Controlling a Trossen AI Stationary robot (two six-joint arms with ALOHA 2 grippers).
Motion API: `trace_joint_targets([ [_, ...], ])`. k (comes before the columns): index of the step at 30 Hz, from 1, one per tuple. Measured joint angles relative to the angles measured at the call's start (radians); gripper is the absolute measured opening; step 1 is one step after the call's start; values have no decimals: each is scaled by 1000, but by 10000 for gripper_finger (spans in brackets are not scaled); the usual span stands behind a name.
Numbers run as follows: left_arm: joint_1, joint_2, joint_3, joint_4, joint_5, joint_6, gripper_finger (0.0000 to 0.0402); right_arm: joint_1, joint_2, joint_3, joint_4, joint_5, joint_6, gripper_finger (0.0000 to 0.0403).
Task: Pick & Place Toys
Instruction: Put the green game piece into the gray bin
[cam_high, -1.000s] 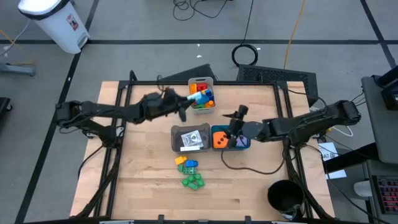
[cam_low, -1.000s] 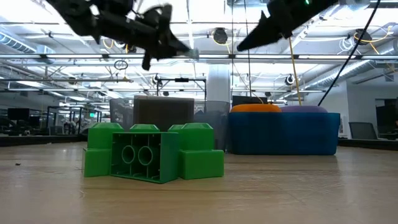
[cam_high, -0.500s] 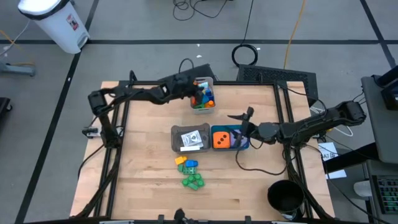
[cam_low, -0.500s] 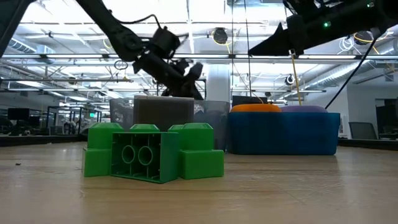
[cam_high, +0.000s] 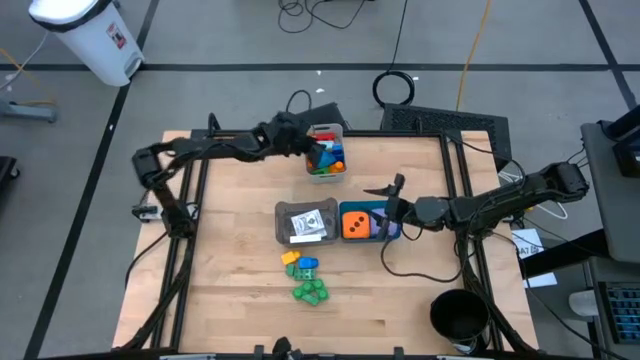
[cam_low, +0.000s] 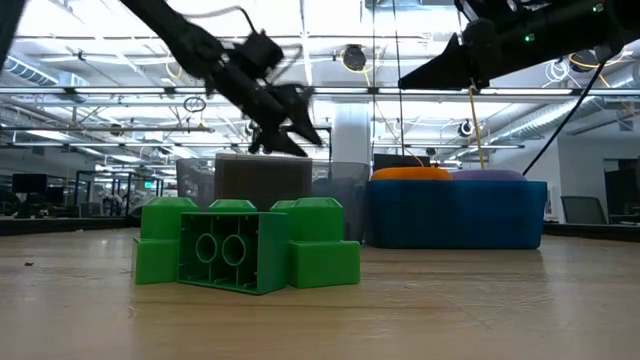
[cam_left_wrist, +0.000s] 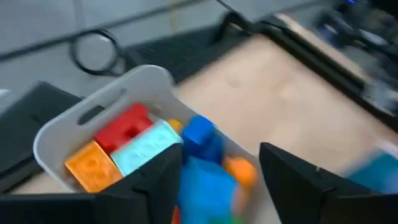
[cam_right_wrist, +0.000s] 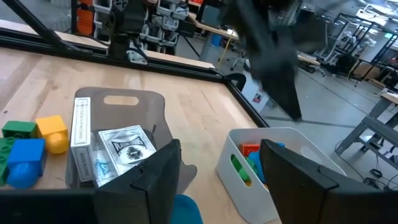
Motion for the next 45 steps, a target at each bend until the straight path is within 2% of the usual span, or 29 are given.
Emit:
trace_joint_targets([
  [4, 9, -157, 0, -193, 125, 7, 252, 0, 0, 0, 0, 0, 0, 212],
  [7, -39, -283, 0, -335, 129, 17, 264, 0, 0, 0, 0, 0, 0, 212],
  [10, -140, -393, 0, -453, 82, 36, 268, 1, 0, 0, 0, 0, 0, 212],
  [15, -393, -536, -23, -564, -85, 5, 268, 1, 0, 0, 0, 0, 26, 212],
  [19, -634, -611, -137, -548, -255, -74, 269, 1, 0, 0, 0, 0, 27, 212],
  [23, -880, -696, -323, -418, -501, -227, 269, 1, 0, 0, 0, -3, 27, 212],
  [26, -1038, -731, -474, -249, -649, -353, 269, 1, 0, 0, 12, -52, 27, 212],
  [28, -1119, -725, -589, -127, -680, -440, 269, 1, 0, 0, 44, -113, 28, 212],
  [30, -1180, -687, -688, 68, -675, -515, 269, 6, 0, 0, 77, -160, 41, 211],
  [33, -1227, -569, -805, 332, -668, -579, 269, 32, 0, 1, 129, -198, 56, 208],
  [35, -1241, -481, -844, 420, -648, -604, 269, 66, 0, 1, 155, -208, 52, 206],
  [40, -1248, -296, -836, 455, -606, -602, 269, 179, 2, 13, 192, -198, 51, 205],
  [45, -1225, -137, -796, 460, -609, -572, 269, 306, 7, 14, 171, -58, 126, 202],
])
